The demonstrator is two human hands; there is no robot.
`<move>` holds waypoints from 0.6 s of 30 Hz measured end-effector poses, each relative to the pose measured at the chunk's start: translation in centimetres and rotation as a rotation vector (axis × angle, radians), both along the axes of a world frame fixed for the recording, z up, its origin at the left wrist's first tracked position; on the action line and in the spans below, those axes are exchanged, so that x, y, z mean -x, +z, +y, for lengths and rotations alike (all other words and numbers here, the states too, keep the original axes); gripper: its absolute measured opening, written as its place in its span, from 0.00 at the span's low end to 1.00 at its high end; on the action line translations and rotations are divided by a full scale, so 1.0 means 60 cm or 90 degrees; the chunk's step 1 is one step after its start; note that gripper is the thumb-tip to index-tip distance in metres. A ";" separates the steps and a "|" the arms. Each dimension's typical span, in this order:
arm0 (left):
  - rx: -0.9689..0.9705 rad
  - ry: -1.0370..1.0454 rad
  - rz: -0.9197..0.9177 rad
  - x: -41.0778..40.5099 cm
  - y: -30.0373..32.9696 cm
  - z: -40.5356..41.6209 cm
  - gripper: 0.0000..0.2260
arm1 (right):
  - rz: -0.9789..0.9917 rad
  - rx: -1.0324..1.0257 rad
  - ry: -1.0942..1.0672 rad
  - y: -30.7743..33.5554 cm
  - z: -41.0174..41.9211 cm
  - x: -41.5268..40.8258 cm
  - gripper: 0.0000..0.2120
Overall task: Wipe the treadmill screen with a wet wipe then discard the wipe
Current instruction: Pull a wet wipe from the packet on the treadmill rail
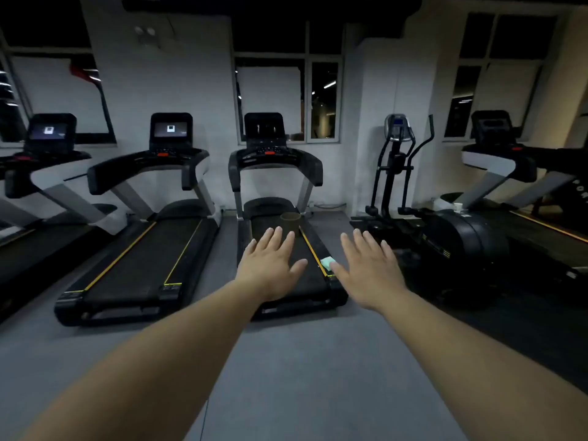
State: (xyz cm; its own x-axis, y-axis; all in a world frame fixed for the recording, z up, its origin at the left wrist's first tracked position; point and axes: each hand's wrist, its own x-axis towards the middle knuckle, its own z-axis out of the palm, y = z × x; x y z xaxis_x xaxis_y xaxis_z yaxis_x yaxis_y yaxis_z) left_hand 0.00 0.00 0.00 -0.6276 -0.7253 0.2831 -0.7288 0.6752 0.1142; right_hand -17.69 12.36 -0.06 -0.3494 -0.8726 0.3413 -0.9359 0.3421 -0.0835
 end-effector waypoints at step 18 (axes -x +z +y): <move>-0.042 -0.025 -0.078 0.253 -0.232 -0.383 0.33 | -0.040 -0.083 -0.048 -0.245 -0.375 0.225 0.33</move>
State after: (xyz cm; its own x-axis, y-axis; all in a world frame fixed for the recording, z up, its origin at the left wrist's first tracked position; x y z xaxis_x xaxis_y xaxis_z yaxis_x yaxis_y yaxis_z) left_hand -15.21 -23.00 -13.92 -0.6833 -0.7137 0.1544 -0.7128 0.6978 0.0711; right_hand -31.20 -10.17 -14.75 -0.4328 -0.8784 0.2028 -0.9015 0.4230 -0.0917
